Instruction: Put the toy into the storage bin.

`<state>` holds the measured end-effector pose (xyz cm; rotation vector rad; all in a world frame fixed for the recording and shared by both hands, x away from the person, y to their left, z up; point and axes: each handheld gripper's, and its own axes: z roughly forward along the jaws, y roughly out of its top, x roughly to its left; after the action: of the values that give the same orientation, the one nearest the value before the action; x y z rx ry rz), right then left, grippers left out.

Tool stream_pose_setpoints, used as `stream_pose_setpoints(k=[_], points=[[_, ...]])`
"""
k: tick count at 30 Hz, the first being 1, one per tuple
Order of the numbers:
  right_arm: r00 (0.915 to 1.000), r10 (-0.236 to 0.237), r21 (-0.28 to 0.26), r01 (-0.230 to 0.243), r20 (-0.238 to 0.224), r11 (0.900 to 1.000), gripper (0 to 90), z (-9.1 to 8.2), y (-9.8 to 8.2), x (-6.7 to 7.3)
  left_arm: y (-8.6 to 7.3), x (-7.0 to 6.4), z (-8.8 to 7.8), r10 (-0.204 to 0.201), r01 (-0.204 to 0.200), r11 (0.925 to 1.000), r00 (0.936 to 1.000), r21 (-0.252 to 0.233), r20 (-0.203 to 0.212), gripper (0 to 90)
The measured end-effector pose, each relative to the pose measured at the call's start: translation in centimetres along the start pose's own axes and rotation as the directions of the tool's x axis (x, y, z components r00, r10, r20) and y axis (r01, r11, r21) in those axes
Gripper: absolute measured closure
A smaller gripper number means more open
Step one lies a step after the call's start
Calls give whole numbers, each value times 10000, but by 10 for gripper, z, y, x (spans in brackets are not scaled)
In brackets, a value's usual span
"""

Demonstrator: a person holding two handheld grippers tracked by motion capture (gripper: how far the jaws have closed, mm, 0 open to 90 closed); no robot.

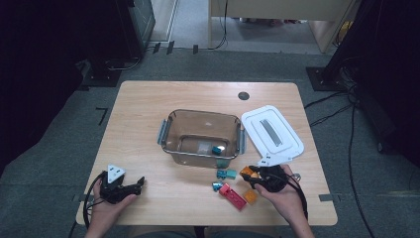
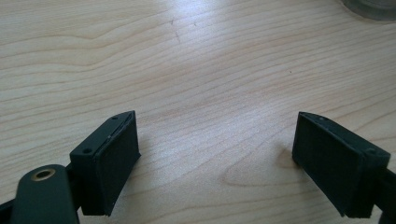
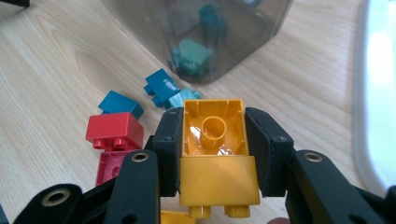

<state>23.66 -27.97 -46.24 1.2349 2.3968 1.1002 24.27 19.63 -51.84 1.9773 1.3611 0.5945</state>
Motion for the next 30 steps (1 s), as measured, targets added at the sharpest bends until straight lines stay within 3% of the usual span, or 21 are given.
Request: stream_pose_setpoints(k=[15, 30], points=[[9994, -223, -270, 230, 281, 9994, 602, -31, 29, -10, 0, 0, 0, -2, 2, 10000, 10000, -2, -1, 146], [9982, -503, -275, 513, 341, 9983, 603, -44, 67, -16, 0, 0, 0, -14, 14, 10000, 10000, -10, -1, 146]])
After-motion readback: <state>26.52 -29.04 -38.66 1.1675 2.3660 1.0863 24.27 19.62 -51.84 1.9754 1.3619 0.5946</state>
